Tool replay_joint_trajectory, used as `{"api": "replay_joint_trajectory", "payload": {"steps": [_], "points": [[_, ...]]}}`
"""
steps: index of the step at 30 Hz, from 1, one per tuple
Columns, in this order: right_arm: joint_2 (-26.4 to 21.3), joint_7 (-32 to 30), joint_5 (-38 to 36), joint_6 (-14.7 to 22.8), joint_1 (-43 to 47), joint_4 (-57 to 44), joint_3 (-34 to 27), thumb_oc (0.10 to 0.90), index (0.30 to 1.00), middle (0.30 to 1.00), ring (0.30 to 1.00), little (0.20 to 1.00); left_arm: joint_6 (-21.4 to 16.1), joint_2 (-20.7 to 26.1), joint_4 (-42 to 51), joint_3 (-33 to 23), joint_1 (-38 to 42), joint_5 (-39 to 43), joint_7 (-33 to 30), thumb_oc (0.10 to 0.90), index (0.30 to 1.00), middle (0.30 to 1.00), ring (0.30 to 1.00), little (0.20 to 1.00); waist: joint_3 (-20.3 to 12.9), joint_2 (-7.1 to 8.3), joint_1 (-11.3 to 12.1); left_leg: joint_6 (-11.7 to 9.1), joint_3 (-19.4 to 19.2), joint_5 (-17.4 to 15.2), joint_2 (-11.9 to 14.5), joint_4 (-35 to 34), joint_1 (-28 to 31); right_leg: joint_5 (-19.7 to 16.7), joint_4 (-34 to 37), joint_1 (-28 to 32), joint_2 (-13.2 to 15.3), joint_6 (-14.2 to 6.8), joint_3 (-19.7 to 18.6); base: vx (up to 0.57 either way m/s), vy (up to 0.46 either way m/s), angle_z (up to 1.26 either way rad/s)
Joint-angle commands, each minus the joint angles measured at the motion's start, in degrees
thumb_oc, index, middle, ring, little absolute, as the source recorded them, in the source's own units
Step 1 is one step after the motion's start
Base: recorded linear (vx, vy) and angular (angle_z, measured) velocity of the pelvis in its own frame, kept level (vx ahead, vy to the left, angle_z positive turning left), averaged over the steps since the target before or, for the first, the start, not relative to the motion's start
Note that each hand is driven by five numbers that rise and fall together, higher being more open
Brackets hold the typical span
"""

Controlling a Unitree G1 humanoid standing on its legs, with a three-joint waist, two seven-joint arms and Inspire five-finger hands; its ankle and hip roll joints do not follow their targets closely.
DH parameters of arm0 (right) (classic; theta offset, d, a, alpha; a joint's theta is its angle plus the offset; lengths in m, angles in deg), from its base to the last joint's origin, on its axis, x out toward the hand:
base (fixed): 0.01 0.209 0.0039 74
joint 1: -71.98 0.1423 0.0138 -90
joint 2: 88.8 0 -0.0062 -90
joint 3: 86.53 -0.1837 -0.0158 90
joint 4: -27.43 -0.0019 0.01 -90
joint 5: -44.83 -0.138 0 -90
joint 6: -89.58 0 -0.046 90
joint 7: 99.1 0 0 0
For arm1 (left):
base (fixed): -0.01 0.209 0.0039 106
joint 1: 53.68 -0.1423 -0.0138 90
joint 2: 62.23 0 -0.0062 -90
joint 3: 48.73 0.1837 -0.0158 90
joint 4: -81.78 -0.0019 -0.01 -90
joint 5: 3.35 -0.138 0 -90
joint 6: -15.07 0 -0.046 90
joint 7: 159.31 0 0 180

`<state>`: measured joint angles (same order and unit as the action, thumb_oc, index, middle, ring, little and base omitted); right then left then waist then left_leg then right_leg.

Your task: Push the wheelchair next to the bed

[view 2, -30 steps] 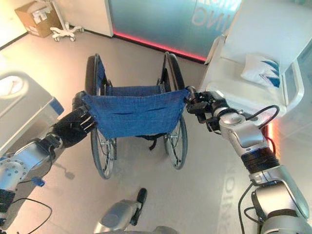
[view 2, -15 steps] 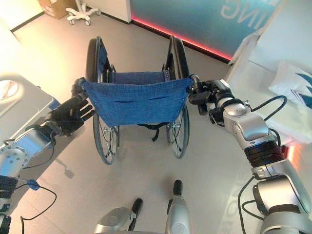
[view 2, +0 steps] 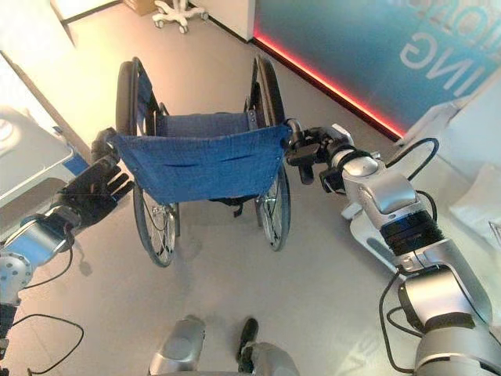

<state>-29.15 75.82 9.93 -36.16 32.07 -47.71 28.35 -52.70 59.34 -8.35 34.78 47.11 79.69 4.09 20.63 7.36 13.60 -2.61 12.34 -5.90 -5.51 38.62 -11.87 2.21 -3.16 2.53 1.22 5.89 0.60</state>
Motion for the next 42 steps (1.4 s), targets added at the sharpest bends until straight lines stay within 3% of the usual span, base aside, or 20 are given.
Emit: {"api": "replay_joint_trajectory", "payload": {"steps": [1,2,5,8,10,11,13,15,16,17,19,21,24,27,29,30,33,35,39,42], "points": [[-2.05,2.32,-1.04,9.65,4.08,-10.76,-0.68,0.400,0.300,0.300,0.300,0.300,-13.50,3.90,5.69,-10.65,7.37,0.73,4.23,0.400,0.300,0.300,0.300,0.300,-14.68,-3.61,-2.68,0.27,-8.66,11.33,0.64,-14.30,2.18,-0.13,-0.19,3.03,-2.65,-6.90,7.85,0.31,-0.086,0.26],[-1.98,2.33,-0.95,9.72,4.23,-10.52,-0.60,0.400,0.300,0.300,0.300,0.300,-13.51,3.96,5.62,-10.57,7.48,0.84,4.19,0.400,0.300,0.300,0.300,0.300,-14.58,-3.61,-2.55,0.17,-9.25,11.65,0.70,-16.00,2.71,0.12,-0.09,3.46,-2.70,-6.87,7.93,0.37,-0.051,0.30],[-1.64,1.35,-0.20,10.42,3.94,-9.23,-0.35,0.400,0.300,0.300,0.300,0.300,-14.03,3.95,5.19,-8.96,8.27,1.48,4.70,0.400,0.300,0.300,0.300,0.300,-14.58,-4.96,-0.59,-0.64,-14.04,15.72,0.26,-32.05,0.24,2.85,1.31,9.10,-5.16,-6.93,8.59,0.36,-0.045,0.01],[-2.60,2.93,2.26,11.35,1.94,-8.66,-1.11,0.400,0.300,0.300,0.300,0.300,-15.53,3.81,5.34,-8.01,8.00,1.87,6.47,0.400,0.300,0.300,0.300,0.300,-14.85,-5.56,0.67,-0.89,-17.17,19.49,-0.25,-36.77,-1.74,4.96,2.02,13.00,-6.90,-6.57,8.49,0.47,-0.047,-0.19],[-2.84,3.84,3.13,11.94,1.44,-8.01,-1.51,0.400,0.300,0.300,0.300,0.300,-15.10,3.89,5.84,-8.36,8.42,1.81,6.54,0.400,0.300,0.300,0.300,0.300,-15.48,-5.24,1.35,-0.07,-17.82,18.40,-1.02,-36.90,-1.93,6.04,1.21,13.28,-7.01,-6.81,8.76,0.35,-0.033,0.18],[-2.22,4.61,2.82,12.85,2.34,-6.42,-1.12,0.400,0.300,0.300,0.300,0.300,-14.71,4.87,5.91,-8.63,9.57,1.59,5.82,0.400,0.300,0.300,0.300,0.300,-16.40,-4.52,2.25,1.91,-17.57,15.67,-2.25,-37.20,-1.10,5.58,-1.98,13.12,-6.66,-7.87,9.20,0.40,-0.007,0.07],[-1.99,5.24,2.61,13.81,2.74,-5.51,-0.97,0.400,0.300,0.300,0.300,0.300,-14.28,5.62,5.69,-8.68,10.45,1.97,5.14,0.400,0.300,0.300,0.300,0.300,-16.76,-3.87,2.72,3.32,-18.01,13.74,-2.80,-35.58,-1.14,5.18,-5.32,12.74,-6.32,-8.67,9.68,0.38,0.008,-0.03],[-2.44,6.13,1.80,15.50,2.68,-4.09,-0.82,0.400,0.300,0.300,0.300,0.300,-12.39,6.61,3.93,-9.34,11.46,2.02,5.31,0.400,0.300,0.300,0.300,0.300,-17.68,-1.67,3.67,5.99,-18.06,11.37,-4.61,-34.61,0.11,-4.42,-15.81,11.17,-5.74,-14.10,9.69,0.42,0.032,0.10],[-2.59,6.17,1.56,15.62,2.73,-4.07,-0.75,0.400,0.300,0.300,0.300,0.300,-12.19,6.83,3.47,-9.40,11.63,2.14,5.46,0.400,0.300,0.300,0.300,0.300,-17.83,-1.46,3.76,6.31,-17.99,11.14,-4.76,-34.64,0.44,-5.91,-17.47,10.62,-5.70,-15.03,9.52,0.38,0.024,0.18],[-3.00,6.38,1.18,16.08,2.46,-3.99,-1.00,0.400,0.300,0.300,0.300,0.300,-11.93,7.88,2.24,-9.70,11.99,2.76,6.01,0.400,0.300,0.300,0.300,0.300,-18.12,-0.95,3.96,6.85,-17.02,10.68,-5.17,-34.53,1.34,-11.86,-23.21,9.23,-6.15,-17.93,8.46,0.33,0.011,0.18],[-3.16,5.78,0.23,16.85,2.34,-3.76,-0.95,0.400,0.300,0.300,0.300,0.300,-11.80,9.29,0.82,-9.77,12.95,3.53,6.60,0.400,0.300,0.300,0.300,0.300,-18.34,-1.45,3.70,7.07,-14.79,10.19,-4.33,-34.25,2.84,-16.56,-32.22,5.85,-7.27,-19.87,7.10,0.34,-0.017,0.32],[-2.95,6.14,0.11,16.88,2.50,-3.59,-1.14,0.400,0.300,0.300,0.300,0.300,-12.18,9.49,0.24,-9.78,13.39,3.23,7.03,0.400,0.300,0.300,0.300,0.300,-18.23,-1.81,2.92,6.86,-13.12,9.69,-3.84,-33.53,3.88,-17.18,-35.29,3.12,-7.79,-19.62,5.04,0.29,-0.045,0.37],[-3.70,6.70,1.50,16.16,1.74,-5.44,-1.74,0.400,0.300,0.300,0.300,0.300,-12.27,11.44,0.75,-9.11,14.42,5.92,5.15,0.400,0.300,0.300,0.300,0.300,-17.67,-1.63,0.95,6.53,-10.42,8.72,-4.74,-31.83,4.73,-13.08,-29.85,2.12,-7.20,-17.68,1.69,0.32,-0.061,0.28],[-5.27,5.89,0.72,15.72,4.23,-6.24,-1.51,0.400,0.300,0.300,0.300,0.300,-12.40,13.02,-2.47,-7.95,16.30,8.09,6.27,0.400,0.300,0.300,0.300,0.300,-17.31,-2.93,-0.17,5.90,-6.25,6.90,-4.74,-28.29,5.89,-4.49,-18.99,-0.36,-0.78,-13.85,3.58,0.29,-0.124,0.46],[-5.78,5.61,0.57,16.03,6.02,-5.71,-0.98,0.400,0.300,0.300,0.300,0.300,-13.71,12.45,-3.10,-7.00,17.22,7.46,6.78,0.400,0.300,0.300,0.300,0.300,-16.50,-4.01,-1.10,5.09,-3.37,7.07,-4.11,-27.08,6.98,-2.42,-14.65,-2.06,0.42,-12.20,3.88,0.27,-0.186,0.61],[-6.46,4.75,0.33,15.54,7.68,-5.82,-0.10,0.400,0.300,0.300,0.300,0.300,-14.99,11.36,-2.45,-6.00,17.79,6.84,6.91,0.400,0.300,0.300,0.300,0.300,-15.55,-4.44,-2.21,4.47,-0.55,6.16,-3.96,-25.67,8.79,-2.99,-9.83,-3.99,2.85,-12.07,2.37,0.29,-0.228,0.76],[-6.04,4.56,0.75,14.31,9.65,-6.24,0.61,0.400,0.300,0.300,0.300,0.300,-16.62,10.15,-1.26,-4.99,18.23,5.37,5.69,0.400,0.300,0.300,0.300,0.300,-14.53,-4.57,-3.41,3.37,1.73,2.83,-2.80,-25.06,11.60,-8.04,-4.32,-6.69,8.00,-13.41,-0.17,0.33,-0.313,0.80],[-4.90,4.23,1.08,12.68,10.58,-6.82,0.25,0.400,0.300,0.300,0.300,0.300,-16.21,9.96,-0.24,-4.50,19.65,4.61,3.62,0.400,0.300,0.300,0.300,0.300,-14.31,-4.51,-3.96,2.37,3.59,0.50,-0.12,-25.89,14.53,-11.43,-1.27,-8.16,10.61,-15.10,-2.47,0.34,-0.420,0.40],[-4.32,3.86,-0.66,10.55,12.51,-7.40,0.98,0.400,0.300,0.300,0.300,0.300,-15.29,9.93,0.44,-6.00,18.79,3.70,2.74,0.400,0.300,0.300,0.300,0.300,-15.41,-3.78,-3.40,-0.17,4.44,3.58,5.68,-25.29,16.54,-8.20,-1.43,-6.94,9.25,-16.12,-0.05,0.30,-0.369,0.52],[-4.68,3.03,-2.21,10.77,12.01,-7.75,1.77,0.400,0.300,0.300,0.300,0.300,-14.01,9.02,2.16,-9.63,13.99,3.81,3.98,0.400,0.300,0.300,0.300,0.300,-15.68,-2.58,-3.13,-1.38,3.04,9.73,8.85,-19.77,14.61,-5.07,-2.73,-5.52,6.31,-13.12,2.15,0.25,-0.401,0.34]]}}
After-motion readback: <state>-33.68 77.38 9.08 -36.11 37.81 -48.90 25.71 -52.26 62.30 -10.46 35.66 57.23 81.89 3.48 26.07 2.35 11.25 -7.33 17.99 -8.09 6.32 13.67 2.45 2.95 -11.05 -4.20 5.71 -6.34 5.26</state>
